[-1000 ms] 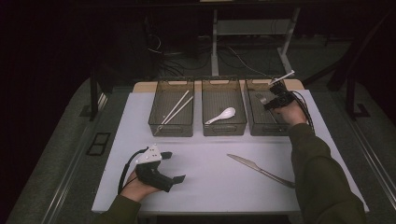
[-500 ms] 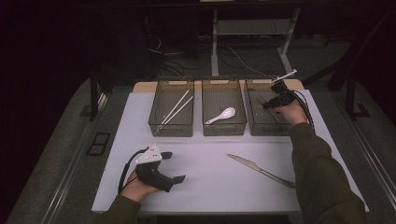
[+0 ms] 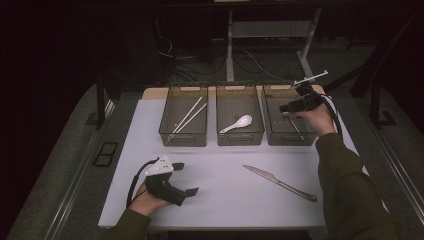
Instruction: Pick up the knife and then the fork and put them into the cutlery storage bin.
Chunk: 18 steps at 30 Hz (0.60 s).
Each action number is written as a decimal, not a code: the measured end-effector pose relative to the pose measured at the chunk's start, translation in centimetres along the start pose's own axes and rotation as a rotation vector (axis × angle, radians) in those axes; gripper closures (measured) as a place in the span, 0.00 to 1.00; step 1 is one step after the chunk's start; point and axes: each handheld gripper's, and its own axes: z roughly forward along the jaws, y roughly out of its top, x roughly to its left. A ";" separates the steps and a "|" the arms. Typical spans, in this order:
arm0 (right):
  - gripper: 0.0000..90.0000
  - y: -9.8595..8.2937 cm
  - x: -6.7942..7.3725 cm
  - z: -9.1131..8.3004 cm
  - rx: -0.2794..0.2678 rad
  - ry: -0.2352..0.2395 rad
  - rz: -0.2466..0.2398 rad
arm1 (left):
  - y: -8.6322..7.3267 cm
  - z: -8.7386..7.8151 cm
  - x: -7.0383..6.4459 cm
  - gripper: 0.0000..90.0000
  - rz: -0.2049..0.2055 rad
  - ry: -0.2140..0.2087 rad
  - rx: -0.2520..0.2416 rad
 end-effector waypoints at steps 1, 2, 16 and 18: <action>0.51 0.0 0.1 -0.3 0.000 0.004 -0.014 | 0.0 0.0 0.0 0.00 -0.001 0.000 0.002; 0.49 0.0 0.2 -0.5 0.001 0.003 -0.021 | 0.0 0.0 0.0 0.00 0.000 0.000 0.003; 0.42 -1.8 1.9 -4.7 -0.136 0.088 -0.066 | 0.0 0.0 -0.1 0.00 0.002 0.005 0.007; 0.42 -2.2 2.2 -5.2 -0.148 0.098 -0.080 | 0.0 0.0 0.0 0.00 -0.001 0.006 0.004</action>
